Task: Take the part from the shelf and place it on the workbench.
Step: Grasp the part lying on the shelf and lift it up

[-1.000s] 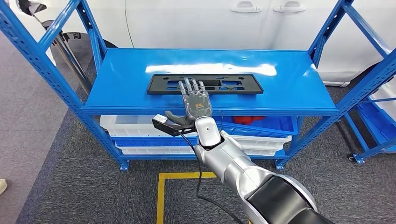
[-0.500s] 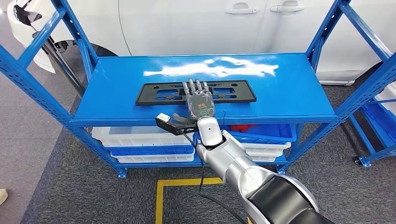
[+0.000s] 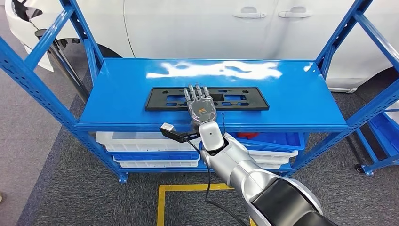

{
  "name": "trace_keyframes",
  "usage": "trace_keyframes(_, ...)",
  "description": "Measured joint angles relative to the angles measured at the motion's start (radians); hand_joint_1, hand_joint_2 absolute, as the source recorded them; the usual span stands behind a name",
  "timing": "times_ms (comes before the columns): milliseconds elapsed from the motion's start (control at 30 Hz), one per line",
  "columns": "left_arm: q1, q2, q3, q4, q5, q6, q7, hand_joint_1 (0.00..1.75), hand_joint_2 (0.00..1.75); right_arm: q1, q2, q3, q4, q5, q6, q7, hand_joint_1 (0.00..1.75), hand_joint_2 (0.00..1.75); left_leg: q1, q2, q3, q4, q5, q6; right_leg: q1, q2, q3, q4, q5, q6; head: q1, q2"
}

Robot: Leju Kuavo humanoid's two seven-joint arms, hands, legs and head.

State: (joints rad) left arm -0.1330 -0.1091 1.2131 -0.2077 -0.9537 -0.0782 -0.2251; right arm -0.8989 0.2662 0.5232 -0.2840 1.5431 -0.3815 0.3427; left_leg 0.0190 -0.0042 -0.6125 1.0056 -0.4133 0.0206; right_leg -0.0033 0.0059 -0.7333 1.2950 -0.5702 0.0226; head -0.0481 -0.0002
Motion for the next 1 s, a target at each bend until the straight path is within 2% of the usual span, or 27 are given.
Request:
trace_keyframes(33, 0.001, 0.0, 0.0, 0.0, 0.0, 0.0, 0.0, 0.0, 0.0, 0.003, -0.004, 0.009, 0.002, 0.0, 0.004, 0.0, 0.0, 1.75, 0.0, -0.001, 0.003, 0.001, -0.003, -0.001, -0.002, 0.0, -0.007, -0.005, 0.021, 0.0, 0.0, 0.0)
trace_keyframes(67, 0.001, 0.0, 0.0, 0.0, 0.0, 0.0, 0.0, 0.0, 0.0, 0.004, -0.007, 0.017, 0.003, 0.0, 0.007, 0.0, 0.0, 1.75, 0.0, -0.002, 0.007, 0.002, -0.007, -0.002, -0.002, 0.0, 0.008, -0.051, 0.059, -0.002, 0.0, 0.0)
trace_keyframes(100, 0.001, 0.0, 0.0, 0.0, 0.0, 0.0, 0.0, 0.0, 0.0, 0.003, -0.009, 0.023, 0.003, 0.0, 0.009, 0.0, 0.0, 1.75, 0.0, -0.002, 0.011, 0.003, -0.011, -0.005, -0.002, 0.0, 0.037, -0.123, 0.103, -0.006, 0.0, 0.0)
trace_keyframes(133, 0.0, 0.0, 0.0, 0.0, 0.0, -0.001, -0.001, 0.0, 0.0, 0.001, -0.01, 0.029, 0.003, 0.0, 0.012, 0.001, 0.0, 1.75, -0.001, -0.003, 0.014, 0.005, -0.015, -0.009, 0.0, 0.0, 0.066, -0.193, 0.135, -0.012, 0.0, 0.0)
trace_keyframes(167, -0.001, 0.0, 0.0, 0.0, 0.0, -0.002, -0.001, 0.0, 0.0, -0.001, -0.012, 0.035, 0.004, 0.0, 0.017, 0.001, 0.0, 1.75, -0.002, -0.003, 0.015, 0.006, -0.018, -0.013, 0.003, 0.0, 0.088, -0.245, 0.155, -0.016, 0.0, 0.0)
trace_keyframes(200, -0.002, 0.0, 0.0, 0.0, 0.0, -0.002, -0.002, 0.0, 0.0, -0.001, -0.013, 0.039, 0.004, 0.0, 0.021, 0.002, 0.0, 1.75, -0.003, -0.003, 0.015, 0.006, -0.021, -0.017, 0.006, 0.0, 0.099, -0.273, 0.161, -0.02, 0.0, 0.0)
trace_keyframes(233, -0.003, 0.0, 0.0, 0.0, 0.0, -0.003, -0.002, 0.0, 0.0, -0.001, -0.014, 0.044, 0.005, 0.0, 0.025, 0.002, 0.0, 1.75, -0.003, -0.003, 0.015, 0.006, -0.022, -0.022, 0.01, 0.0, 0.101, -0.279, 0.157, -0.023, 0.0, 0.0)
trace_keyframes(333, -0.005, 0.0, 0.0, 0.0, -0.001, -0.005, -0.003, 0.0, 0.0, -0.001, -0.018, 0.053, 0.006, 0.0, 0.028, 0.002, 0.0, 1.75, -0.001, -0.001, 0.013, 0.019, -0.037, -0.038, 0.004, 0.0, 0.11, -0.291, 0.158, -0.038, 0.0, 0.0)
trace_keyframes(400, -0.007, 0.0, 0.0, 0.0, -0.001, -0.007, -0.004, 0.0, 0.0, -0.001, -0.018, 0.056, 0.006, 0.0, 0.029, -0.001, 0.0, 1.75, 0.001, -0.001, -0.023, 0.103, -0.082, -0.045, 0.001, -0.002, 0.121, -0.297, 0.157, -0.047, 0.0, 0.0)
trace_keyframes(467, -0.008, 0.0, 0.0, 0.0, -0.002, -0.007, -0.004, 0.0, 0.0, 0.002, -0.018, 0.056, 0.007, 0.0, 0.031, -0.005, 0.0, 1.75, 0.001, -0.001, -0.091, 0.236, -0.134, -0.05, 0.004, -0.002, 0.125, -0.297, 0.152, -0.054, 0.0, 0.0)
trace_keyframes(500, -0.007, 0.0, 0.0, 0.0, -0.002, -0.007, -0.004, 0.0, 0.0, 0.005, -0.018, 0.056, 0.008, 0.0, 0.031, -0.006, 0.0, 1.75, 0.002, 0.0, -0.116, 0.278, -0.142, -0.052, 0.005, -0.002, 0.127, -0.296, 0.15, -0.055, 0.0, 0.0)
trace_keyframes(533, -0.007, 0.001, 0.0, 0.0, -0.002, -0.007, -0.004, 0.0, 0.0, 0.007, -0.018, 0.056, 0.008, 0.0, 0.031, -0.008, 0.0, 1.75, 0.002, 0.0, -0.125, 0.284, -0.131, -0.052, 0.005, -0.001, 0.129, -0.295, 0.147, -0.055, 0.0, 0.0)
trace_keyframes(567, -0.007, 0.001, 0.0, 0.0, -0.002, -0.007, -0.004, 0.0, 0.0, 0.009, -0.018, 0.056, 0.009, 0.0, 0.031, -0.01, 0.0, 1.75, 0.002, 0.0, -0.113, 0.25, -0.101, -0.052, 0.005, -0.001, 0.132, -0.293, 0.143, -0.054, 0.0, 0.0)
trace_keyframes(633, -0.008, 0.002, 0.0, 0.0, -0.001, -0.007, -0.004, 0.0, 0.0, 0.009, -0.017, 0.056, 0.009, 0.0, 0.031, -0.012, 0.0, 1.75, 0.001, 0.001, -0.051, 0.116, -0.03, -0.047, 0.007, 0.001, 0.14, -0.288, 0.133, -0.048, 0.0, 0.0)
trace_keyframes(667, -0.009, 0.002, 0.0, 0.0, -0.001, -0.008, -0.005, 0.0, 0.0, 0.008, -0.016, 0.056, 0.009, 0.0, 0.031, -0.014, 0.0, 1.75, -0.001, 0.001, -0.024, 0.061, -0.012, -0.042, 0.009, 0.002, 0.142, -0.285, 0.128, -0.044, 0.0, 0.0)
trace_keyframes(733, -0.009, 0.002, 0.0, 0.0, 0.001, -0.009, -0.006, 0.0, 0.0, 0.008, -0.015, 0.056, 0.009, 0.0, 0.03, -0.02, 0.0, 1.75, -0.005, 0.0, 0.0, 0.014, -0.013, -0.029, 0.013, 0.002, 0.144, -0.282, 0.124, -0.033, 0.0, 0.0)
trace_keyframes(833, -0.007, 0.002, 0.0, 0.0, 0.004, -0.011, -0.009, 0.0, 0.0, 0.008, -0.011, 0.056, 0.008, 0.0, 0.03, -0.025, 0.0, 1.75, -0.002, -0.001, 0.009, 0.004, -0.015, -0.01, 0.011, 0.001, 0.141, -0.264, 0.117, -0.017, 0.0, 0.0)
trace_keyframes(900, -0.008, 0.002, 0.0, 0.0, 0.005, -0.013, -0.012, 0.0, 0.0, 0.006, -0.009, 0.056, 0.008, 0.0, 0.03, -0.026, 0.0, 1.75, 0.001, -0.002, 0.018, 0.0, -0.017, -0.001, 0.007, 0.0, 0.101, -0.187, 0.078, -0.007, 0.0, 0.0)
trace_keyframes(967, -0.008, 0.003, 0.0, 0.0, 0.006, -0.013, -0.014, 0.0, 0.0, 0.01, -0.009, 0.056, 0.008, 0.0, 0.03, -0.026, 0.0, 1.75, 0.0, -0.002, 0.022, 0.001, -0.022, 0.004, 0.002, 0.0, 0.026, -0.056, 0.025, 0.001, 0.0, 0.0)
trace_keyframes(1000, -0.007, 0.003, 0.0, 0.0, 0.006, -0.013, -0.015, 0.0, 0.0, 0.013, -0.009, 0.056, 0.009, 0.0, 0.03, -0.027, 0.0, 1.75, 0.0, -0.002, 0.025, 0.001, -0.026, 0.005, 0.0, 0.0, -0.006, -0.01, 0.013, 0.002, 0.0, 0.0)
